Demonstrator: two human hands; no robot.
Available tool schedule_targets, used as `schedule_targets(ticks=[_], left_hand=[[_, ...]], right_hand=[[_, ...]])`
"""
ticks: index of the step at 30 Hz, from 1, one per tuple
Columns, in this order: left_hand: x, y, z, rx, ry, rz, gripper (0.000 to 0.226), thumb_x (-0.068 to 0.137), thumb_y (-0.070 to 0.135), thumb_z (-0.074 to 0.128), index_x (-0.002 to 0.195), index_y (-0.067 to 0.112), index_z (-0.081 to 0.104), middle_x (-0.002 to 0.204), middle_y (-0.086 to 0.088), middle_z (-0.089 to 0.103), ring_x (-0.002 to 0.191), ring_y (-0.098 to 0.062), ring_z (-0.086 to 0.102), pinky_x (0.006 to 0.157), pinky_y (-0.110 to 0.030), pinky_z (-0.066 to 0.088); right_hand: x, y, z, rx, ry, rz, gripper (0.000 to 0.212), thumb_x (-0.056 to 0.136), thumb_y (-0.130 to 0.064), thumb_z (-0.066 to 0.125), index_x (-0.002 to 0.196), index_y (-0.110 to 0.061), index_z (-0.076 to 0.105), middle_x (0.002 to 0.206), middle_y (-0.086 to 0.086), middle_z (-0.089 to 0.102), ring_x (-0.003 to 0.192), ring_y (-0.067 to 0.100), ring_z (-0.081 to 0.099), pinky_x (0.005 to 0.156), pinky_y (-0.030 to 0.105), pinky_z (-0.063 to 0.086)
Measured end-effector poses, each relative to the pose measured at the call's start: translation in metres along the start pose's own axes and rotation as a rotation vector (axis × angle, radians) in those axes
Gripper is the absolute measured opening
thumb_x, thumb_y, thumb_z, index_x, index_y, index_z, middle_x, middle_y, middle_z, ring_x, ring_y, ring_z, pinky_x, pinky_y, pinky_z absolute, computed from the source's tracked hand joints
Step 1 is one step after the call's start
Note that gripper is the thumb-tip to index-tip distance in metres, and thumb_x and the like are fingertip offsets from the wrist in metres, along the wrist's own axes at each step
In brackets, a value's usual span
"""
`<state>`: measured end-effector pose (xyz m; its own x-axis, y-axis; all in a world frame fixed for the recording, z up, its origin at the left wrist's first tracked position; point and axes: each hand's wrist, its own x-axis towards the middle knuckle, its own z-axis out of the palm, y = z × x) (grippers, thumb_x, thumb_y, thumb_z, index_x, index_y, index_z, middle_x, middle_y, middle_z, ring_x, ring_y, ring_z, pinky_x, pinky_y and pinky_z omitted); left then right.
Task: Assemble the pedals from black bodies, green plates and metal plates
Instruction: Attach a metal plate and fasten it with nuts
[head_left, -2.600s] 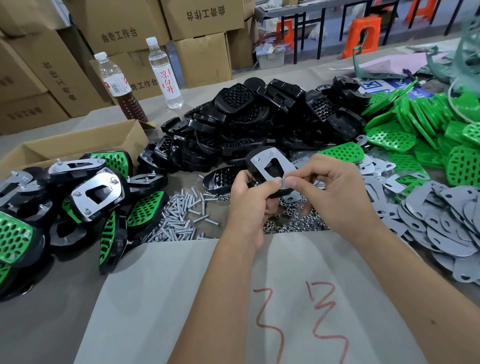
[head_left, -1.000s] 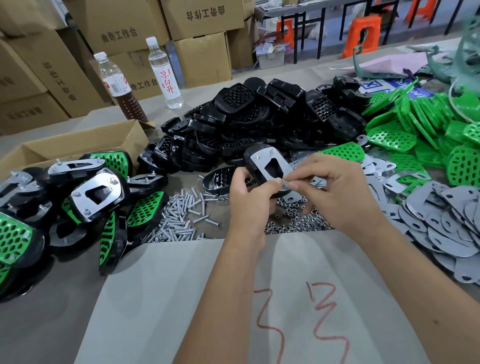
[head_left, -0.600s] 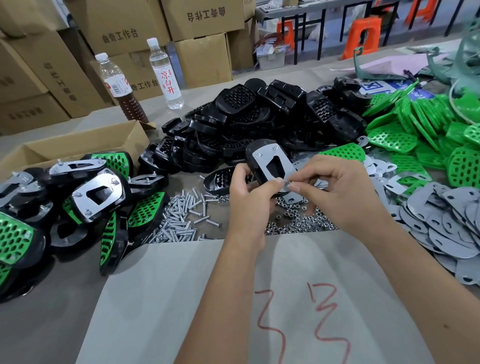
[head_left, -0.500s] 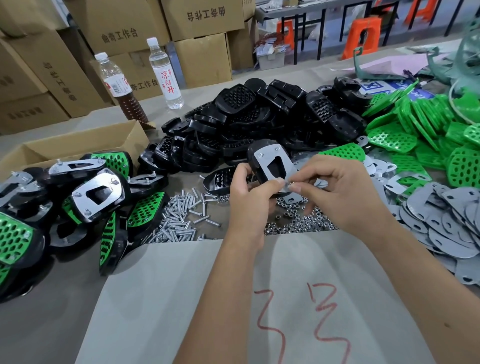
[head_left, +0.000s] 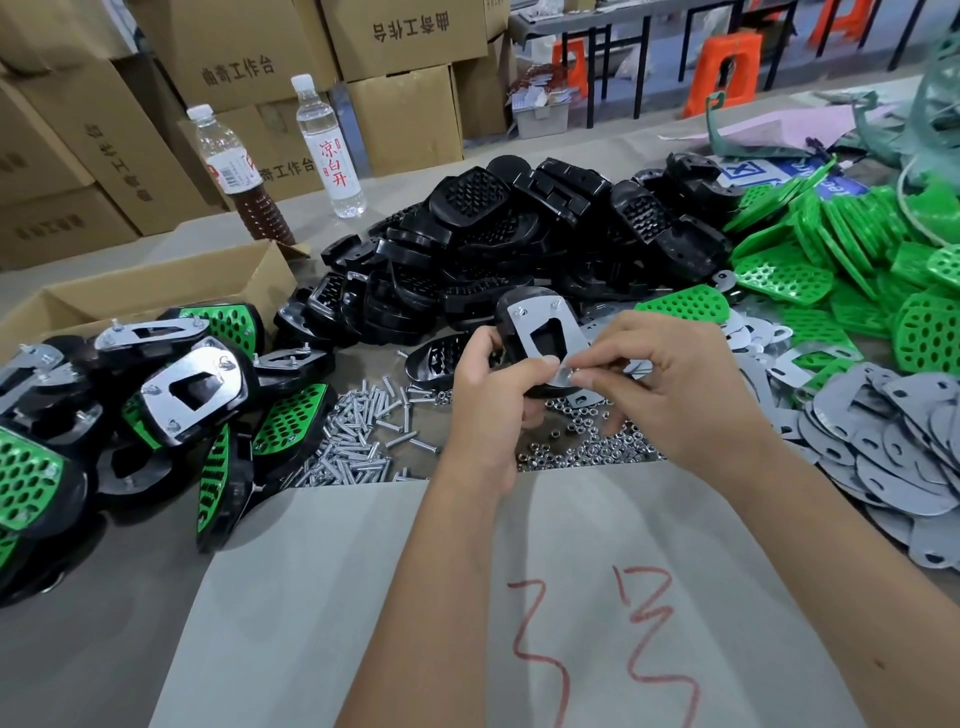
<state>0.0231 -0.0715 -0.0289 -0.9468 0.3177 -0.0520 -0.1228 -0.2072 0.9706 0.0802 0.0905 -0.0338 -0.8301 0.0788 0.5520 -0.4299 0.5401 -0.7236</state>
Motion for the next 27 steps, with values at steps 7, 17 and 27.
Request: schedule_targets(ticks=[7,17,27], left_hand=[[-0.002,-0.002,0.004,0.012,0.034,0.032,0.023,0.073,0.017,0.071,0.094,0.022,0.064,0.088,0.001,0.072,0.066,-0.009,0.058,0.049,-0.019,0.038],[0.0,-0.005,0.004,-0.064,0.104,0.031,0.017,0.083,0.01,0.071,0.094,0.017,0.059,0.078,-0.001,0.066,0.056,-0.011,0.043,0.046,-0.02,0.036],[0.005,-0.006,0.003,-0.162,0.174,-0.011,0.018,0.09,0.004,0.068,0.102,0.013,0.059,0.077,0.001,0.068,0.052,-0.009,0.045,0.045,-0.02,0.036]], right_hand=[[-0.001,-0.005,0.002,-0.054,0.078,0.002,0.008,0.083,-0.011,0.087,0.082,-0.014,0.08,0.075,-0.003,0.06,0.06,0.021,0.06,0.042,0.031,0.056],[-0.001,-0.007,0.013,0.029,0.132,0.019,0.014,0.086,-0.015,0.084,0.098,-0.019,0.083,0.079,0.002,0.067,0.073,0.018,0.062,0.066,0.033,0.051],[-0.004,-0.006,0.014,0.146,0.066,0.102,0.02,0.1,-0.02,0.07,0.119,-0.019,0.077,0.071,0.001,0.065,0.06,0.002,0.051,0.061,0.014,0.039]])
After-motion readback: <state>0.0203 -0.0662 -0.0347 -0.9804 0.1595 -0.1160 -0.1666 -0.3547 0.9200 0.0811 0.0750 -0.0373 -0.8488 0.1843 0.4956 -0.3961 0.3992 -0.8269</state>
